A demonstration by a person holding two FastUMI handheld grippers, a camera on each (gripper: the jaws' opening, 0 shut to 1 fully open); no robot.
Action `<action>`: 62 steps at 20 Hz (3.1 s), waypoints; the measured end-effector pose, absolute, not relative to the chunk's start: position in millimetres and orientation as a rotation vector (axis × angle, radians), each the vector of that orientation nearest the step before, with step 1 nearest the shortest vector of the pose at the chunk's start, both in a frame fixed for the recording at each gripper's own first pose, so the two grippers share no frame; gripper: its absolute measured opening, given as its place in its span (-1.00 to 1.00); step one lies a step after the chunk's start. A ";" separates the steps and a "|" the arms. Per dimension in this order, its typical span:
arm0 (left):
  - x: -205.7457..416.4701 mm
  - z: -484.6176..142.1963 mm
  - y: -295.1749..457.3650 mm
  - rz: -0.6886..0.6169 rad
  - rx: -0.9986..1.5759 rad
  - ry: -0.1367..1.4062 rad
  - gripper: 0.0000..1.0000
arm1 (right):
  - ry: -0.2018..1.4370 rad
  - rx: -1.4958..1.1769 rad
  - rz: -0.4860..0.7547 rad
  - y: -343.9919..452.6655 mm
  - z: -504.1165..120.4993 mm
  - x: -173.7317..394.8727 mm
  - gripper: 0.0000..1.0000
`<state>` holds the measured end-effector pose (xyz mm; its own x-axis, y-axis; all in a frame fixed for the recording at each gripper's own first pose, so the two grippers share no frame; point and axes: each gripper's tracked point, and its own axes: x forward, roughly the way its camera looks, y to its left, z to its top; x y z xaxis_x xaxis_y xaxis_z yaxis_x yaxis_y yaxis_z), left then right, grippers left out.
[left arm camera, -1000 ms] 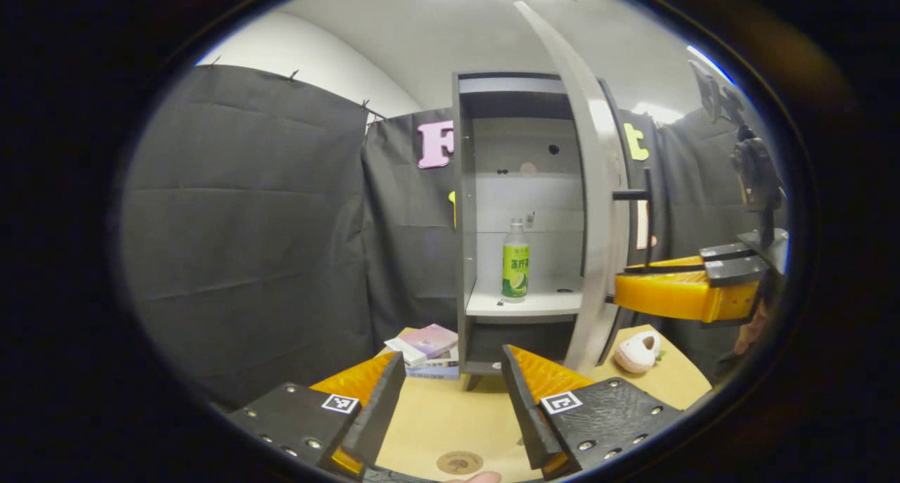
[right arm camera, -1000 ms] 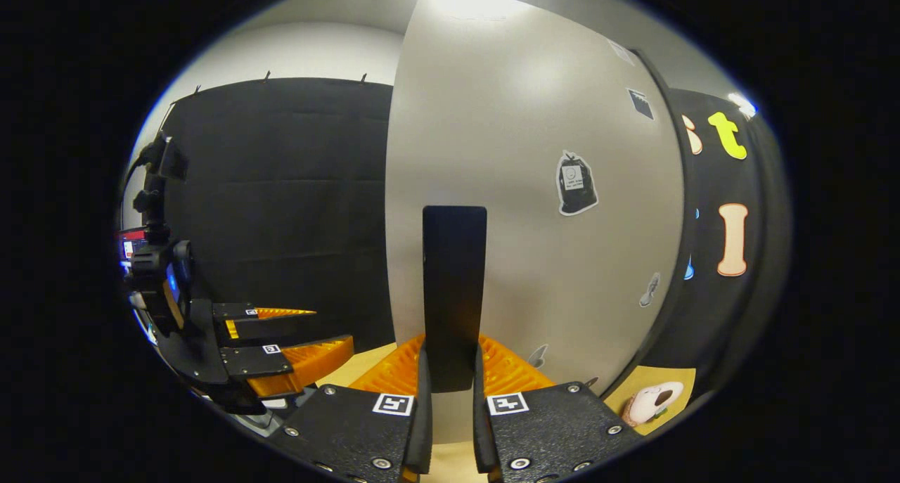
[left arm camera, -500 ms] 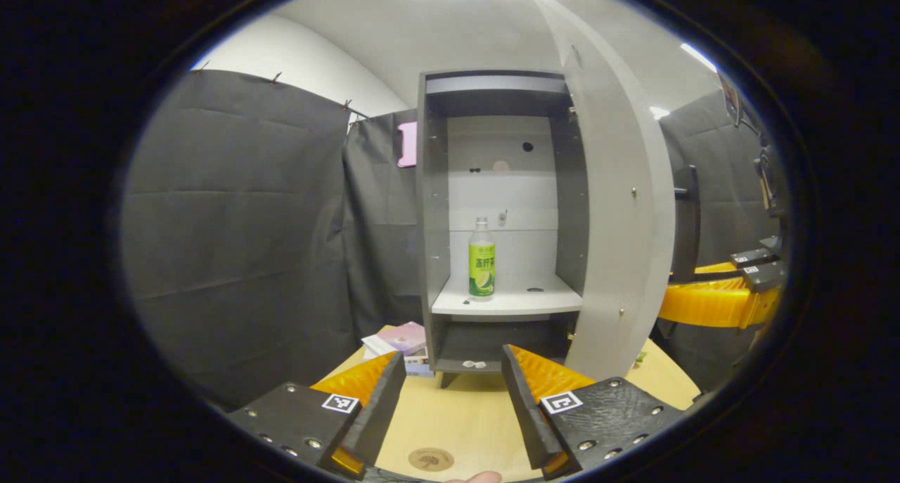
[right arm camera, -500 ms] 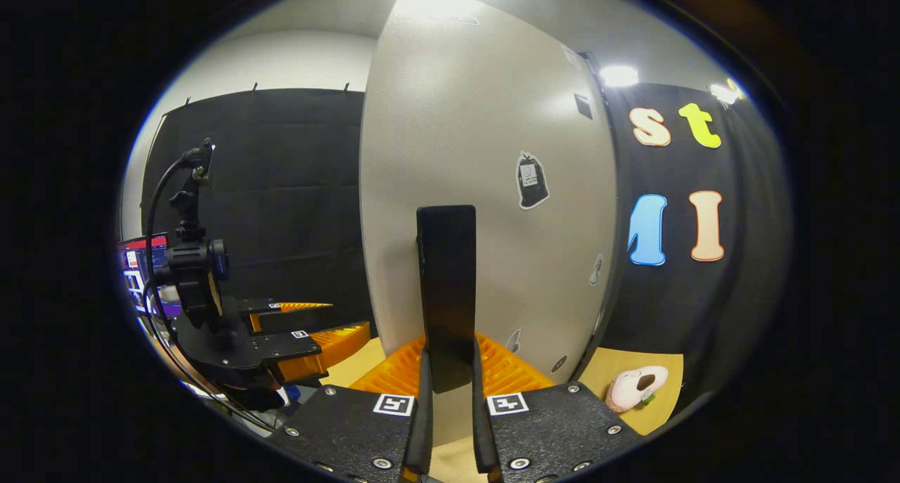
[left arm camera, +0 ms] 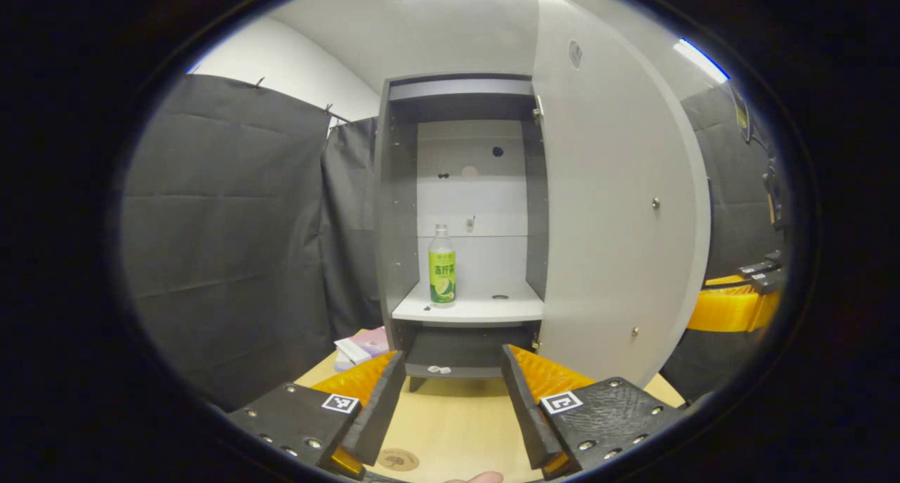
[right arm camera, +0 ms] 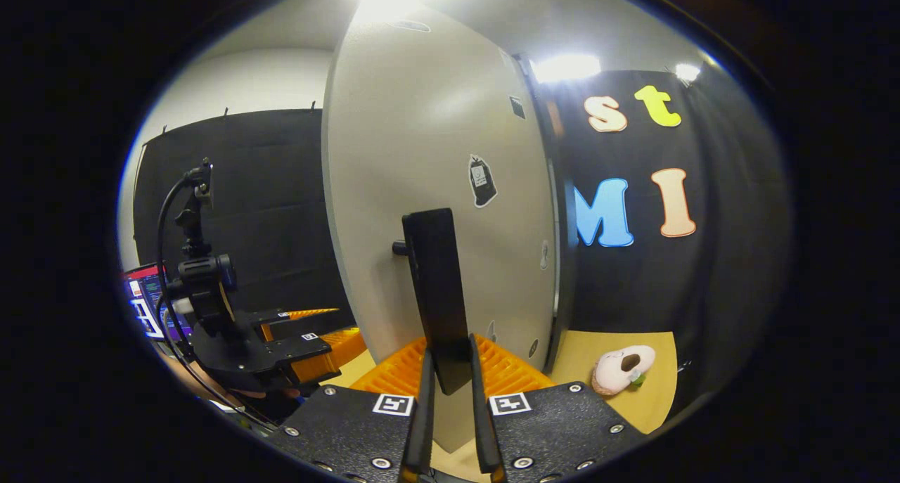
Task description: Open the cabinet door with the right hand, grasp the bottle in the cabinet with the left hand and place it on the coaster, then close the cabinet door with the right hand.
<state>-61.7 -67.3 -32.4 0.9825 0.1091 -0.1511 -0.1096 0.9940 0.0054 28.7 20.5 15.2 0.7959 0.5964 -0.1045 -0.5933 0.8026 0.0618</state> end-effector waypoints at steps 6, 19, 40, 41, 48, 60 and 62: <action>-58.0 -28.5 -103.8 0.074 0.016 0.143 0.58 | 0.118 0.081 0.528 2.0 19.1 33.3 -0.51; 24.7 -21.3 -91.2 -0.026 0.053 0.076 0.56 | 0.055 -0.004 0.380 -20.6 12.1 -26.8 0.25; 232.4 -44.1 1.2 -0.008 0.075 0.016 0.56 | 0.104 0.176 -0.188 -142.5 -19.7 11.4 0.89; 241.6 -45.4 5.5 -0.006 0.081 0.015 0.56 | 0.118 0.173 -0.204 -143.0 -25.2 13.4 0.89; 290.2 -52.4 11.0 -0.013 0.086 0.013 0.55 | 0.183 0.155 -0.224 -128.1 -52.4 27.4 0.86; 349.1 -78.3 27.7 -0.015 0.040 0.058 0.55 | 0.218 0.137 -0.265 -110.0 -67.8 46.3 0.87; 355.7 -84.3 30.8 0.000 0.069 0.076 0.48 | 0.222 0.120 -0.273 -108.2 -68.9 44.2 0.87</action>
